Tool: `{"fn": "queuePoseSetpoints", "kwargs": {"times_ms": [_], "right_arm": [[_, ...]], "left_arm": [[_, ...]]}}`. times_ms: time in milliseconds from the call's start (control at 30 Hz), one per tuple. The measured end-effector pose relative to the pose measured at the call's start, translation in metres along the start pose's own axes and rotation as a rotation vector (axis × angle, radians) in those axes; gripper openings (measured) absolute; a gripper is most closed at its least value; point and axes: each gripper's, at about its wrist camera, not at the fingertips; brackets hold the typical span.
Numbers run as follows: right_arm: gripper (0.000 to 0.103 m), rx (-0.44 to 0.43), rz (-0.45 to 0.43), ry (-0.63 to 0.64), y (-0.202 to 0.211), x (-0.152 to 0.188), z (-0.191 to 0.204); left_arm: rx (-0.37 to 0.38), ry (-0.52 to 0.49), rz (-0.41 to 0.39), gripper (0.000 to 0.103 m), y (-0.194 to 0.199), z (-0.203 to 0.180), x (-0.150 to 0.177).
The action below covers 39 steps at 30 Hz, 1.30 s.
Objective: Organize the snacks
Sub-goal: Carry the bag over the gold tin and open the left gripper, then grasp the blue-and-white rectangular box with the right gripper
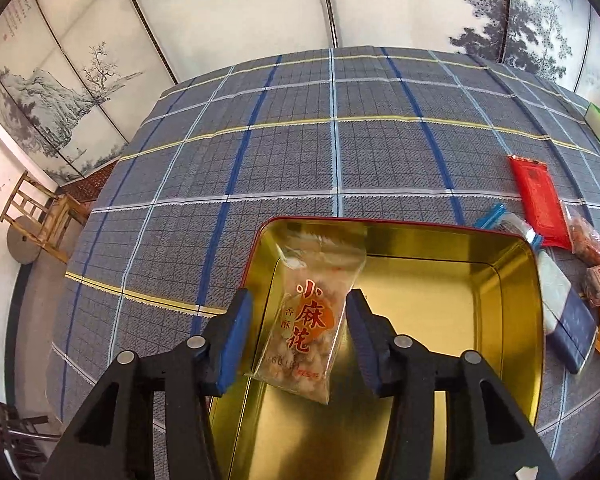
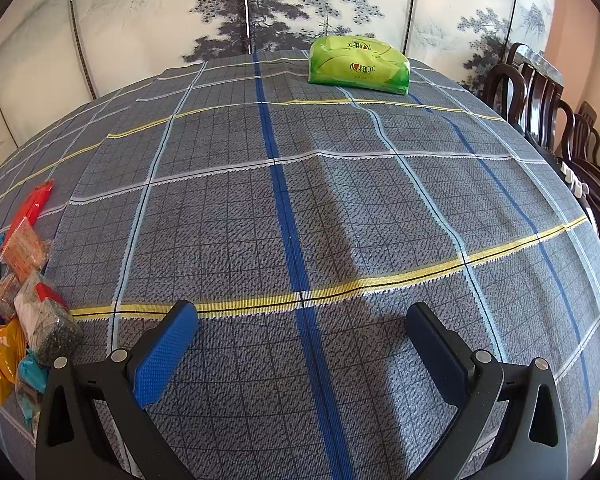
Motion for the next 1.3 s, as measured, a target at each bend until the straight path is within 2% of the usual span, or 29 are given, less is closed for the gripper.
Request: {"fn": "queuePoseSetpoints", "kwargs": {"times_ms": [33, 100, 200, 333, 400, 433, 500, 567, 633, 667, 733, 800, 867, 933, 1100, 1167, 1233, 1267, 1300], "right_arm": [[0.103, 0.000, 0.000, 0.000, 0.000, 0.000, 0.001], [0.103, 0.000, 0.000, 0.000, 0.000, 0.000, 0.001], [0.103, 0.000, 0.000, 0.000, 0.000, 0.000, 0.001], [0.103, -0.007, 0.000, 0.001, 0.000, 0.000, 0.001], [0.099, -0.049, -0.012, 0.005, 0.005, 0.001, 0.005], [0.095, -0.106, -0.032, -0.003, 0.015, 0.002, 0.012], [0.095, -0.252, -0.087, 0.052, 0.045, -0.001, 0.043], [0.095, -0.361, -0.123, 0.241, 0.074, -0.005, 0.098], [0.095, -0.472, -0.072, 0.438, 0.087, -0.004, 0.159], [0.095, -0.505, -0.045, 0.506, 0.089, -0.002, 0.185], [0.095, -0.531, 0.015, 0.629, 0.082, 0.003, 0.230], [0.095, -0.477, 0.051, 0.735, 0.064, 0.008, 0.266], [0.094, -0.479, 0.123, 0.757, 0.043, 0.010, 0.286], [0.093, -0.476, 0.186, 0.747, 0.025, 0.011, 0.295], [0.093, -0.449, 0.270, 0.752, -0.007, 0.008, 0.306], [0.090, -0.426, 0.304, 0.749, -0.018, 0.008, 0.309], [0.075, -0.426, 0.347, 0.743, -0.027, 0.009, 0.309], [0.071, -0.435, 0.337, 0.733, -0.027, 0.010, 0.308], [0.055, -0.432, 0.331, 0.730, -0.027, 0.010, 0.308]], "left_arm": [[0.000, 0.007, -0.025, 0.059, 0.008, 0.000, 0.002], [0.000, 0.015, -0.073, 0.065, 0.025, -0.001, 0.006], [-0.002, 0.039, -0.145, 0.065, 0.058, -0.005, 0.016], [0.038, 0.088, -0.264, 0.067, 0.110, -0.012, 0.043], [0.058, 0.121, -0.315, 0.071, 0.131, -0.014, 0.060], [0.067, 0.141, -0.337, 0.074, 0.141, -0.014, 0.069], [0.069, 0.176, -0.392, 0.076, 0.157, -0.012, 0.086], [0.039, 0.186, -0.450, 0.079, 0.173, -0.012, 0.103], [0.022, 0.191, -0.496, 0.080, 0.186, -0.009, 0.117], [0.017, 0.191, -0.515, 0.081, 0.190, -0.007, 0.123], [0.005, 0.186, -0.544, 0.088, 0.198, -0.002, 0.134], [0.007, 0.193, -0.552, 0.090, 0.201, 0.006, 0.143], [-0.006, 0.208, -0.555, 0.090, 0.200, 0.015, 0.150], [0.001, 0.231, -0.546, 0.090, 0.196, 0.026, 0.156], [0.027, 0.273, -0.478, 0.090, 0.174, 0.039, 0.159], [0.041, 0.285, -0.463, 0.090, 0.169, 0.040, 0.160], [0.047, 0.285, -0.461, 0.090, 0.166, 0.038, 0.161], [0.046, 0.280, -0.459, 0.090, 0.165, 0.037, 0.162], [0.043, 0.279, -0.456, 0.090, 0.164, 0.036, 0.162]]}}
Point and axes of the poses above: each gripper's, at about its wrist camera, not at the fingertips, and y roughly against the way its jaws point, z to its left, x to its underside, and after that the axes turned 9 degrees about -x, right-handed
